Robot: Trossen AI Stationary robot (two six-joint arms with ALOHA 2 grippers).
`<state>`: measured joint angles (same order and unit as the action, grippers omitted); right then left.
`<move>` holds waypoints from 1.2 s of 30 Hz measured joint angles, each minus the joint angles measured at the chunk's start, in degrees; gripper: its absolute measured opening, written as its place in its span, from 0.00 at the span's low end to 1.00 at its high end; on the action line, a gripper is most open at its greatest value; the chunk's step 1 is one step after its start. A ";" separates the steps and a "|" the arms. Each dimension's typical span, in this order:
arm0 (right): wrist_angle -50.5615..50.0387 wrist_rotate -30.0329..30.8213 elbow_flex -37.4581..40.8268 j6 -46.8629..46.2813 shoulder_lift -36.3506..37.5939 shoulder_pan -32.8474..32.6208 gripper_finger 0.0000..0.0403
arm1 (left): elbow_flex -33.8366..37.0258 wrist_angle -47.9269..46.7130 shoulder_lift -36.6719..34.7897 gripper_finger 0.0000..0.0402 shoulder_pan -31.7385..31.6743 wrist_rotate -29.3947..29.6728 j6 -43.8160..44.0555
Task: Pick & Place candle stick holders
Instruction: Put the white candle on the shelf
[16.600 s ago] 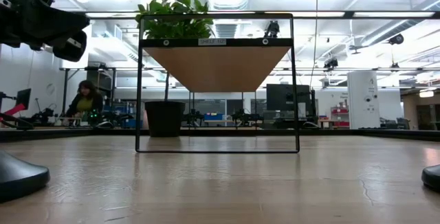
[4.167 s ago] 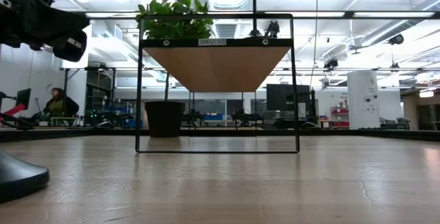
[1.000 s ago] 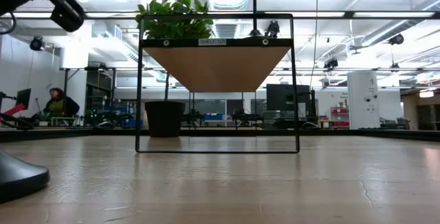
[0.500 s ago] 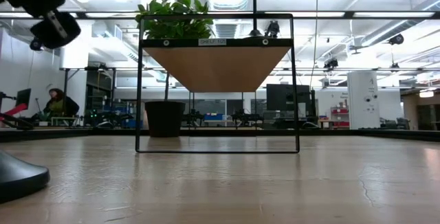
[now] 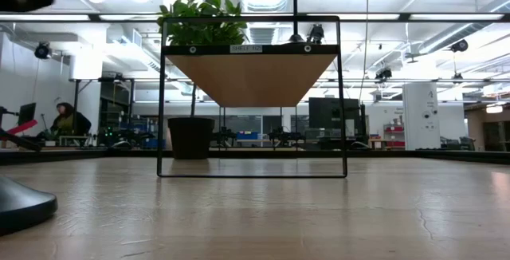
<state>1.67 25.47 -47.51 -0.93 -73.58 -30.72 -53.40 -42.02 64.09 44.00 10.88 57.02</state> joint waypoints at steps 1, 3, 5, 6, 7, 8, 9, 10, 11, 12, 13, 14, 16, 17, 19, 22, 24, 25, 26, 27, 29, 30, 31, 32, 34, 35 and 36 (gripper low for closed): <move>0.00 0.00 0.00 0.07 0.00 0.00 0.11 | -1.13 -0.58 2.47 0.00 0.52 -0.15 1.07; -0.19 0.00 0.02 0.09 0.00 -0.01 0.11 | -3.56 0.11 6.62 0.01 1.48 -1.04 4.64; -0.52 0.00 0.04 0.11 0.00 -0.01 0.11 | -5.51 0.17 10.17 0.02 2.07 -2.16 8.51; -0.81 0.00 0.07 0.11 0.00 0.00 0.11 | -6.24 0.06 11.99 0.04 2.39 -3.18 9.10; -1.04 0.00 0.07 0.18 -0.01 0.00 0.11 | -6.73 0.17 13.80 0.06 2.73 -4.02 9.28; -1.11 0.00 0.07 0.51 -0.02 0.04 0.11 | -6.99 -0.01 15.57 0.08 3.02 -4.63 9.64; -1.09 0.00 0.07 0.93 -0.02 0.03 0.11 | -7.37 -0.55 17.04 0.10 3.18 -5.00 10.32; -1.05 0.00 0.08 1.27 -0.02 0.02 0.11 | -7.85 -0.56 18.18 0.13 3.27 -5.74 10.95; -1.06 0.00 0.10 1.42 -0.02 0.02 0.11 | -8.44 -0.14 19.14 0.16 3.30 -6.40 11.57; -1.06 0.00 0.13 1.57 -0.02 0.02 0.11 | -8.84 0.35 20.04 0.19 3.27 -7.31 12.09; -1.06 0.00 0.13 1.75 -0.02 0.02 0.11 | -9.10 0.17 20.87 0.22 3.25 -8.31 12.76; -1.06 0.00 0.13 2.30 -0.02 0.02 0.11 | -9.31 -0.21 21.68 0.24 3.25 -9.26 13.56; -0.89 0.00 0.13 3.73 -0.02 0.02 0.11 | -9.81 -0.13 22.49 0.29 3.25 -11.06 15.00; -0.85 0.00 0.13 4.44 -0.02 0.04 0.11 | -10.06 -0.13 22.56 0.31 3.25 -11.88 16.03; -0.50 -0.02 0.15 5.76 -0.02 0.31 0.11 | -10.32 0.04 22.64 0.33 3.25 -13.31 17.84; 0.23 0.00 0.15 7.02 -0.02 0.67 0.11 | -10.19 -0.04 22.91 0.34 3.27 -14.98 18.63; 0.25 0.02 0.15 7.41 -0.02 0.78 0.11 | -10.24 0.02 22.85 0.34 3.27 -15.38 18.90; 0.25 0.02 0.15 7.58 -0.02 0.87 0.11 | -10.31 0.03 22.85 0.34 3.27 -15.44 18.90; 0.25 0.00 0.15 7.77 -0.02 1.01 0.11 | -10.33 0.21 22.85 0.34 3.27 -15.49 18.92; 0.27 0.02 0.15 7.80 -0.02 1.01 0.11 | -10.33 0.48 22.85 0.34 3.27 -15.52 18.99; 0.29 0.00 0.20 7.80 -0.02 1.01 0.11 | -10.30 1.08 22.85 0.34 3.32 -15.52 19.73; 0.28 0.00 0.28 7.80 -0.02 1.01 0.11 | -10.22 1.13 22.87 0.34 3.49 -15.52 20.22; 0.32 0.00 0.39 7.76 -0.02 1.01 0.11 | -10.19 1.19 23.07 0.34 3.67 -15.54 20.66; 0.44 0.00 0.62 7.62 -0.02 1.01 0.11 | -10.21 1.49 23.30 0.34 3.96 -15.52 20.82; 0.36 0.00 1.12 7.57 -0.02 1.03 0.11 | -10.21 1.29 23.90 0.34 4.68 -15.53 20.30; 0.33 0.00 1.31 7.61 -0.02 1.05 0.11 | -10.08 1.25 24.21 0.34 5.01 -15.54 18.99; 0.36 0.00 1.49 7.61 -0.02 1.08 0.11 | -9.95 1.24 24.58 0.34 5.34 -15.55 17.27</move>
<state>2.03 25.47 -46.02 6.68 -73.60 -29.64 -63.35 -40.78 88.67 49.33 -4.67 74.29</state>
